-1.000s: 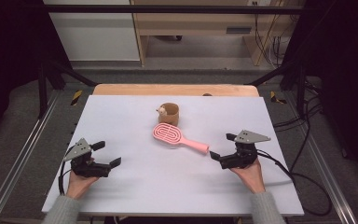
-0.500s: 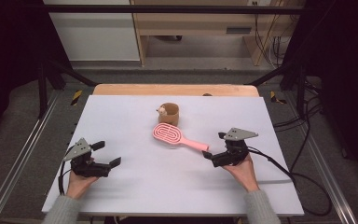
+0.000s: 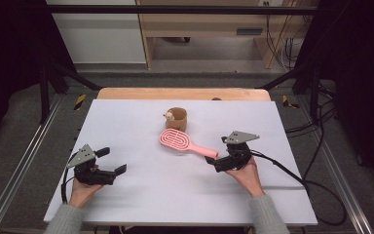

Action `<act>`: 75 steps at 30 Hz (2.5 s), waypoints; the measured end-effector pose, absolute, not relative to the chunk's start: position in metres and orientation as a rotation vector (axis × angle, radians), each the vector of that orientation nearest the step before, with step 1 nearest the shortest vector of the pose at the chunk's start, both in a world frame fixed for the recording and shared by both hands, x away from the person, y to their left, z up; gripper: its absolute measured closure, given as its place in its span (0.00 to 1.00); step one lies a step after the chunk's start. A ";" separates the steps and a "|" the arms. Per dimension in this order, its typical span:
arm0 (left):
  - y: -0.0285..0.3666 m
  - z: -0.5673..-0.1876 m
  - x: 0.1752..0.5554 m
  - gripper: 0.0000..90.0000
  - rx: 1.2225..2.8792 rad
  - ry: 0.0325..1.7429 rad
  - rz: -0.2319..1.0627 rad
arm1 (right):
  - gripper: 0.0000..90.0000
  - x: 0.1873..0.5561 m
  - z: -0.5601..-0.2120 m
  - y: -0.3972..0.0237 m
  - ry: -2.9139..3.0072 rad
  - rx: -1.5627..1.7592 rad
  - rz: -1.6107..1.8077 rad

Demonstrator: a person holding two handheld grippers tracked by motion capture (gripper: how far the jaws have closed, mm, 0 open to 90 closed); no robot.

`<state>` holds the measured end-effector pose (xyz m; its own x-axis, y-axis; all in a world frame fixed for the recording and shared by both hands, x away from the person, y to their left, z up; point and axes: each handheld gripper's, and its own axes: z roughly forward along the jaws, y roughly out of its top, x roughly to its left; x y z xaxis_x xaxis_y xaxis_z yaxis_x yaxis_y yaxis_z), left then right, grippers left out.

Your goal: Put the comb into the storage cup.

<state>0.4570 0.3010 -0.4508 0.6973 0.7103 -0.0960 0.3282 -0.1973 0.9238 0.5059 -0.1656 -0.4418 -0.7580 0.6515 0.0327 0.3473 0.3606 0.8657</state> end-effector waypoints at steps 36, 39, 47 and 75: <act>0.300 -0.452 0.458 0.00 1.810 0.825 0.428 | 0.31 0.535 -0.449 -0.153 2.307 0.953 1.288; 0.300 -0.453 0.458 0.00 1.810 0.825 0.428 | 0.40 0.535 -0.449 -0.154 2.303 0.961 1.282; 0.299 -0.453 0.458 0.00 1.812 0.823 0.428 | 0.63 0.536 -0.449 -0.154 2.307 0.995 1.240; 0.299 -0.452 0.458 0.00 1.814 0.821 0.430 | 1.00 0.538 -0.457 -0.155 2.409 1.062 1.097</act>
<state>0.4575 0.2987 -0.4524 0.7001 0.7087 -0.0871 0.3312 -0.2142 0.9189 0.5382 -0.1548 -0.4568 -0.6867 0.7259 0.0389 0.5060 0.4389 0.7425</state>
